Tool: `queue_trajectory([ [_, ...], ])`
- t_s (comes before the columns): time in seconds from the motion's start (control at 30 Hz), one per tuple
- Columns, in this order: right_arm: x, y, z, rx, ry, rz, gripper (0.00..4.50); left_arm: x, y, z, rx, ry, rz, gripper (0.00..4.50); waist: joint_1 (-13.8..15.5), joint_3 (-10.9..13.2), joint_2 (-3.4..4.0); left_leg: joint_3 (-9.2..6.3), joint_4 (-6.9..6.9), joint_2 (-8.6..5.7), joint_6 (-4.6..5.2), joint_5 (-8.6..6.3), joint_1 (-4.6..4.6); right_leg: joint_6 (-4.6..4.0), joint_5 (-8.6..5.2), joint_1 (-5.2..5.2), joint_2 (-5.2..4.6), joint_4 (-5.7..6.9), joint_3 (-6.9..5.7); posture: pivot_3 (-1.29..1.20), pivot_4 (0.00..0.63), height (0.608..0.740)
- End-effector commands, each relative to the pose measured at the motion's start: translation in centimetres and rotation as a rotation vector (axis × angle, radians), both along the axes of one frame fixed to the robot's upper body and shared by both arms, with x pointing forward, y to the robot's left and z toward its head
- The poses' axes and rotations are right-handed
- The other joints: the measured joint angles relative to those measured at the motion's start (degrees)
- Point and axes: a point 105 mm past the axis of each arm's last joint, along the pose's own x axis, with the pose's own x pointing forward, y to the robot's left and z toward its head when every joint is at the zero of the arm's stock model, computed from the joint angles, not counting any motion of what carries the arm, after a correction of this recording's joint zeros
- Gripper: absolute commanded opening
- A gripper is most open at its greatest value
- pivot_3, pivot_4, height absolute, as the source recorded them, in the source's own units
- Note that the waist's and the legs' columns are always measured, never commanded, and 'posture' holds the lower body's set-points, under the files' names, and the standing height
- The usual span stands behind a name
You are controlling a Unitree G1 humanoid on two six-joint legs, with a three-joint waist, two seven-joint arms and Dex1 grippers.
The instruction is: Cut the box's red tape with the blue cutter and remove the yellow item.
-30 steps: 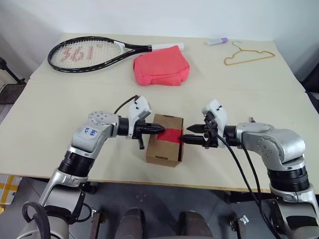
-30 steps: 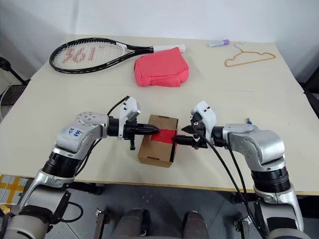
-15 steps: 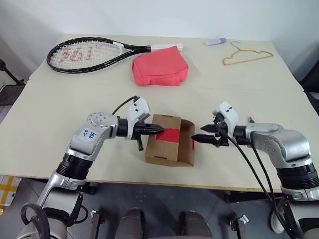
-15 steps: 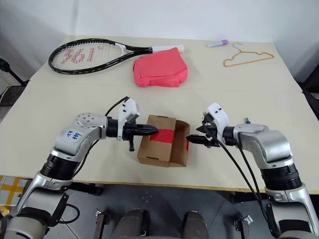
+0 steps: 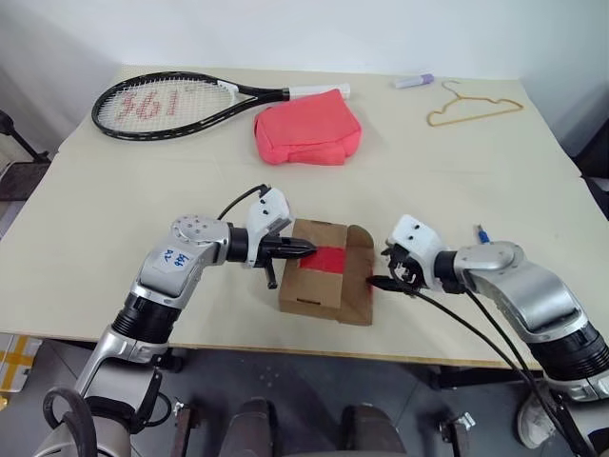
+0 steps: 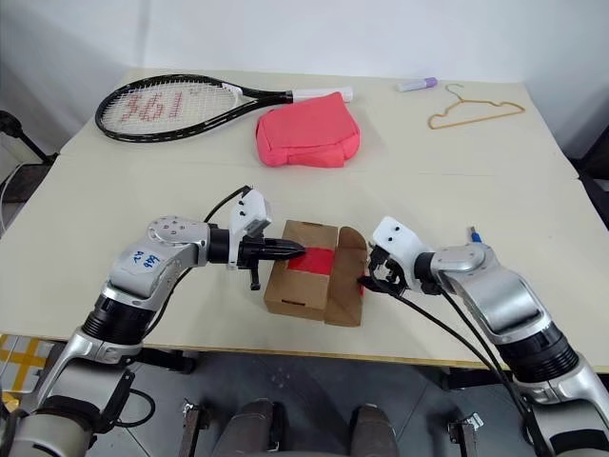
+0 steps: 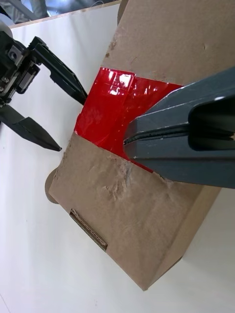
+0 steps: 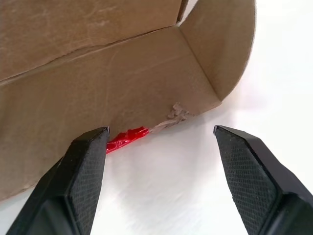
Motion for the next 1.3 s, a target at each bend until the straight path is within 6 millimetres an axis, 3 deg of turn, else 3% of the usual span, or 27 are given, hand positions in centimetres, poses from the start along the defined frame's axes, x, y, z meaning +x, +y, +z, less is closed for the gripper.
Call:
queue_trajectory([
  [0.03,-0.5,-0.5,-0.6,0.067,0.098,-0.05,3.56,-0.3,0.3,-2.6,0.064,0.078,0.015,0.0,0.0,0.0,0.0,0.0,-0.01,0.0,0.0,0.0,0.01,0.0,0.0,0.0,0.0,0.0,0.0,0.0,0.15,0.74],
  [0.1,-0.7,-0.2,-0.4,0.152,0.155,-0.071,3.56,-0.3,0.3,-2.6,0.064,0.076,0.015,0.0,0.0,0.0,0.0,0.0,-0.01,0.0,0.0,0.0,0.02,0.0,0.0,0.01,0.0,0.0,0.0,0.0,0.15,0.74],
  [0.23,-2.1,1.1,-0.4,0.481,0.5,-0.105,3.56,-0.1,0.5,-2.6,0.063,0.07,0.023,0.0,0.0,0.0,-0.02,-0.01,-0.04,0.01,0.0,0.0,0.15,0.0,0.0,0.15,0.0,0.01,-0.01,0.0,0.15,0.74],
  [0.47,-2.5,2.6,-2.5,0.471,0.628,-0.072,3.56,-0.2,0.4,-2.6,0.055,0.066,0.03,0.0,-0.2,-0.1,-0.01,0.03,-0.53,0.0,0.01,-0.01,0.79,-0.01,0.0,0.72,0.01,-0.38,-0.01,0.0,0.15,0.74],
  [0.57,-1.1,3.6,-3.8,0.521,0.684,-0.115,2.99,-0.2,0.3,-2.6,0.053,0.064,0.033,0.0,-0.9,-0.4,-0.38,0.05,-0.69,0.01,-0.01,0.01,0.96,-0.01,0.0,0.78,0.04,-0.38,0.0,0.0,0.15,0.74],
  [0.73,1.0,4.3,-3.9,0.583,0.702,-0.167,1.32,-0.2,0.8,-2.6,0.05,0.063,0.054,0.0,-1.6,-0.5,-0.43,0.06,-0.82,0.02,-0.04,0.02,1.11,-0.04,-0.02,0.86,0.04,-0.36,0.0,0.0,0.15,0.74],
  [0.87,1.4,4.7,-4.6,0.538,0.726,-0.171,0.01,-0.4,1.4,-2.8,0.058,0.064,0.068,0.0,-2.0,-0.8,-0.81,0.08,-0.9,0.05,-0.05,0.03,1.36,-0.05,-0.02,1.03,0.05,-0.35,0.01,0.0,0.15,0.74],
  [0.97,0.8,5.1,-4.4,0.526,0.762,-0.138,0.01,-0.3,1.7,-2.6,0.058,0.063,0.077,0.0,-2.1,-0.8,-0.85,0.08,-0.94,0.06,-0.04,-0.01,1.73,-0.08,-0.04,1.54,0.05,-0.6,0.01,0.0,0.15,0.74],
  [1.17,0.2,4.8,-4.3,0.442,0.773,-0.156,0.01,-0.7,2.7,-2.3,0.048,0.066,0.036,0.0,-2.2,-0.8,-0.81,0.04,-1.04,0.08,-0.13,-0.07,1.73,-0.08,-0.04,1.5,0.05,-0.64,-0.01,0.0,0.15,0.74],
  [1.3,0.6,4.4,-1.5,0.498,0.77,-0.199,0.01,-1.4,2.7,-2.6,0.058,0.094,-0.023,0.0,-2.0,-0.8,-0.71,0.08,-1.22,0.07,-0.15,-0.08,1.68,-0.08,-0.04,1.47,0.05,-0.89,-0.03,0.0,0.15,0.74],
])
